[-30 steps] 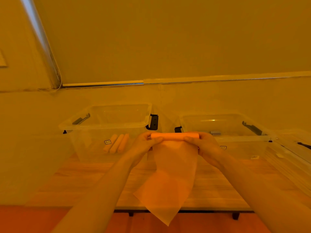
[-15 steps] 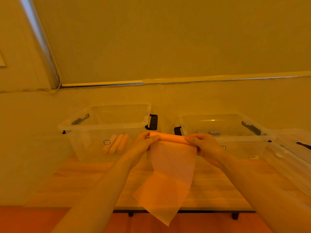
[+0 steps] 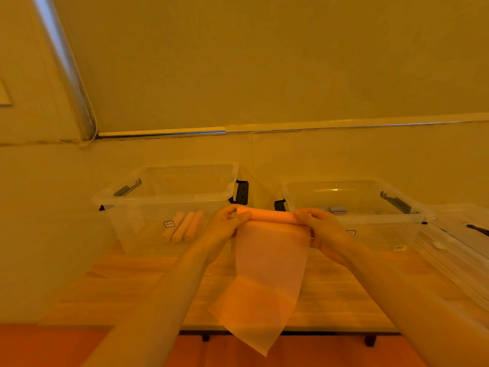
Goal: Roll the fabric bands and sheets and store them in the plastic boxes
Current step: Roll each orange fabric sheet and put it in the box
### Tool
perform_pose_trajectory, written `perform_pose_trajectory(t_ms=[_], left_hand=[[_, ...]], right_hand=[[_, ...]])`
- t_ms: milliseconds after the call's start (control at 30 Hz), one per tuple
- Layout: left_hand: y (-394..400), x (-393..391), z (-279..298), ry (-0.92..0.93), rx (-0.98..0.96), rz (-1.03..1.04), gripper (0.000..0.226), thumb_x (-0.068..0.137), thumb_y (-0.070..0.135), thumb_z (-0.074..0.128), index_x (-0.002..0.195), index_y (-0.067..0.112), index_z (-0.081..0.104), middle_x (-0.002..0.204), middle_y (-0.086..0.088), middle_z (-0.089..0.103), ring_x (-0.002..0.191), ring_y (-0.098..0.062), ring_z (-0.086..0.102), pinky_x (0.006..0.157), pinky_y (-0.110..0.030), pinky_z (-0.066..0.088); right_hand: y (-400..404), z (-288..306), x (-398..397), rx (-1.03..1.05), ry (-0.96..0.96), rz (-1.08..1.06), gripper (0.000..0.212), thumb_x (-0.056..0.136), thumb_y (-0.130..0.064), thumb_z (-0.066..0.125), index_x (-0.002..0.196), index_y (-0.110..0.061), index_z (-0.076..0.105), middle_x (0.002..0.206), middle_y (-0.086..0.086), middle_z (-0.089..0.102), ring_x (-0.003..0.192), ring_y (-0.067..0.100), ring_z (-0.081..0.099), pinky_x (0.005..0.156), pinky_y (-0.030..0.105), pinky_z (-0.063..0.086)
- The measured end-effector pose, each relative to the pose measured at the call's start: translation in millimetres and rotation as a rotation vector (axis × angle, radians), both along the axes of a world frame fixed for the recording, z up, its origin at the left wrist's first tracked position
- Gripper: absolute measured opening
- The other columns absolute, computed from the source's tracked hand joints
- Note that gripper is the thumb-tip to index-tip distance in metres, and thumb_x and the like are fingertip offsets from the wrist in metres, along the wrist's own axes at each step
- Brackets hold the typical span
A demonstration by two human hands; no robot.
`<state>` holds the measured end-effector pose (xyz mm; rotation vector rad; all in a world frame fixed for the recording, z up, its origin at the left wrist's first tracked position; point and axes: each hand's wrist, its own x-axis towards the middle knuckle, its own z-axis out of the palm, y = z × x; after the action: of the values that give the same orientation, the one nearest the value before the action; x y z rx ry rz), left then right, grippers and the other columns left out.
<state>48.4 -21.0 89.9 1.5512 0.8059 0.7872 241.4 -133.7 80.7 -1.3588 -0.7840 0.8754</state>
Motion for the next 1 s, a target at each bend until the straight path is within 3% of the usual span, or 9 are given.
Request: perform_pose_trajectory(t_ms=[300,400,500,600,833,1000], left_hand=[[-0.8,3.4,0.2,0.026,-0.059,0.0,0.034,0.088,0.028,0.064,0.122,0.026,0.058,0.124,-0.002,0.056,0.114,-0.022,0.055,0.095,-0.042,0.051],[-1.1,1.4,0.0,0.003,-0.037,-0.002,0.029,0.088,0.026,0.064,0.117,0.027,0.06,0.123,-0.003,0.058,0.113,-0.023,0.055,0.095,-0.043,0.051],[0.4,-1.6,-0.3,-0.036,-0.026,-0.007,0.033,0.088,0.025,0.065,0.12,0.025,0.06,0.123,-0.003,0.058,0.113,-0.023,0.056,0.094,-0.044,0.052],[2.3,-3.3,-1.5,-0.047,-0.019,0.006,0.034,0.085,0.024,0.069,0.118,0.026,0.062,0.121,0.0,0.059,0.112,-0.021,0.056,0.094,-0.045,0.052],[8.4,-2.2,-2.6,-0.081,-0.135,0.007,0.041,0.082,0.002,0.068,0.121,0.012,0.061,0.117,-0.009,0.065,0.107,-0.023,0.062,0.091,-0.038,0.053],[5.9,0.6,-2.7,-0.026,-0.186,0.031,0.04,0.086,0.006,0.066,0.123,0.018,0.058,0.116,-0.006,0.064,0.106,-0.022,0.062,0.09,-0.039,0.054]], right_hand=[[-0.4,0.8,2.7,0.05,-0.025,-0.013,0.04,0.083,-0.012,0.071,0.121,-0.018,0.059,0.112,0.002,0.057,0.103,0.024,0.059,0.081,0.038,0.057],[-1.1,-0.2,2.6,0.046,0.057,0.021,0.039,0.085,-0.01,0.068,0.122,-0.012,0.057,0.11,0.006,0.061,0.1,0.023,0.061,0.072,0.032,0.057],[-2.5,-1.1,1.7,-0.014,0.135,0.071,0.03,0.086,-0.021,0.067,0.113,-0.01,0.062,0.106,0.009,0.067,0.096,0.023,0.066,0.064,0.03,0.057],[-2.8,-2.3,3.3,-0.039,0.134,0.048,0.03,0.085,-0.029,0.067,0.107,-0.01,0.064,0.101,0.011,0.069,0.093,0.024,0.067,0.068,0.033,0.056],[-1.9,-0.4,2.5,0.04,0.034,0.004,0.032,0.087,-0.017,0.067,0.118,-0.016,0.061,0.107,0.003,0.064,0.097,0.019,0.062,0.071,0.028,0.055],[-3.5,-1.0,1.7,0.087,0.014,0.015,0.031,0.088,-0.009,0.064,0.118,-0.017,0.06,0.105,0.001,0.065,0.095,0.016,0.062,0.07,0.028,0.056]])
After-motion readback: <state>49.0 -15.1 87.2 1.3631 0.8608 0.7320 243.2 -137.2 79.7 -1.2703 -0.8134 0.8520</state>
